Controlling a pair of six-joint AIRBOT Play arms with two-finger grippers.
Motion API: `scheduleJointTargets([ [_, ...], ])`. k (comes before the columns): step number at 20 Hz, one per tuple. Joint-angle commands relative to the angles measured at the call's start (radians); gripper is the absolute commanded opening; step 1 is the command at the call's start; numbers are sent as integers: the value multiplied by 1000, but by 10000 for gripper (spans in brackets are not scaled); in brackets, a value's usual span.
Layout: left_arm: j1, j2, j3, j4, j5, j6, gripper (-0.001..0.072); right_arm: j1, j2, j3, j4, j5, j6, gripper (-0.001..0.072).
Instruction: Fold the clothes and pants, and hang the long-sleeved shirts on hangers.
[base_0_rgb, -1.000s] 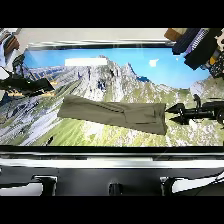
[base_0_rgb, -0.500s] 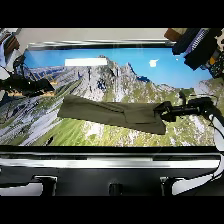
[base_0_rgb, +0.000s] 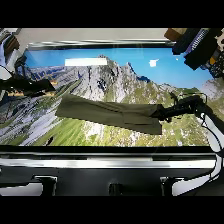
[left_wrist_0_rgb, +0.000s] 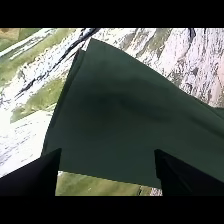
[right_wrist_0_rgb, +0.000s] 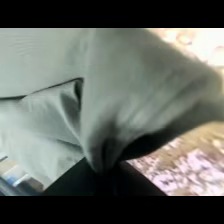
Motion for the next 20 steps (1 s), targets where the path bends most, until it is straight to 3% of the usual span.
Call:
scheduleJointTargets([
  [1, -48, -34, -25, -65, 2, -24, 299, 3, 85, 61, -7, -62, 89, 31],
  [2, -80, -55, -44, -114, 13, -24, 48, 3, 111, 100, -29, -100, 126, 31],
  [3, -122, -81, -64, -169, 46, -34, 17, 3, 134, 138, -49, -140, 157, 31],
  [6, -277, -170, -97, -318, 197, -104, 16, 3, 196, 253, -79, -240, 231, 32],
  [13, -679, -358, -72, -758, 583, -114, 15, 3, 242, 514, -94, -359, 355, 32],
  [20, -880, -600, 215, -786, 629, -289, 14, 3, 242, 655, -88, -433, 412, 32],
])
